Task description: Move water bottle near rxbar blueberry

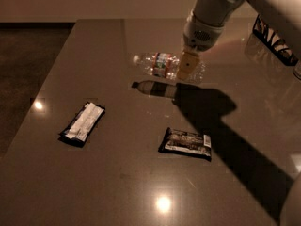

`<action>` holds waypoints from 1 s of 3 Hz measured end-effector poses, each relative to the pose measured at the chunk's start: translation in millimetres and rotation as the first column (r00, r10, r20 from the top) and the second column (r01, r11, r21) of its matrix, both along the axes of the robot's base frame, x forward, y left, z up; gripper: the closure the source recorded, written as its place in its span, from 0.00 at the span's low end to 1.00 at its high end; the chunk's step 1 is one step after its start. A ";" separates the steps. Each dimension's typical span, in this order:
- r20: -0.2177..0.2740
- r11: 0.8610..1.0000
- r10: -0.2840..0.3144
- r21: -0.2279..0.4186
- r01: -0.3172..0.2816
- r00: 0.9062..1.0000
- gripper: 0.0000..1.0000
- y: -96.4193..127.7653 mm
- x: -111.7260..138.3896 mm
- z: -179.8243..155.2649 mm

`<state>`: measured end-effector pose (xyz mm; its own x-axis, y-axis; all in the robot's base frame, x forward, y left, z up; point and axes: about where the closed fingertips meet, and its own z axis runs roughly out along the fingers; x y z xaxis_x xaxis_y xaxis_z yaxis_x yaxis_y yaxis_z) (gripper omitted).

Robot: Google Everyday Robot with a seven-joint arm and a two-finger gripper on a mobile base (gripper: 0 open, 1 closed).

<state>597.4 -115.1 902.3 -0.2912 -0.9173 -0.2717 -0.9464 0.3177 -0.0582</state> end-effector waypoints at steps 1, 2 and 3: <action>-0.001 0.998 0.066 0.015 -0.066 0.998 1.00 46.0 -2.4 4.1; -0.018 0.993 0.116 0.012 -0.116 0.993 1.00 86.4 -3.6 -5.2; -0.042 0.987 0.157 -0.005 -0.158 0.987 1.00 119.9 -6.4 -20.0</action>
Offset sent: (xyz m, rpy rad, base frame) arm -0.0098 0.1307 -0.0154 -0.0055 0.0546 0.1775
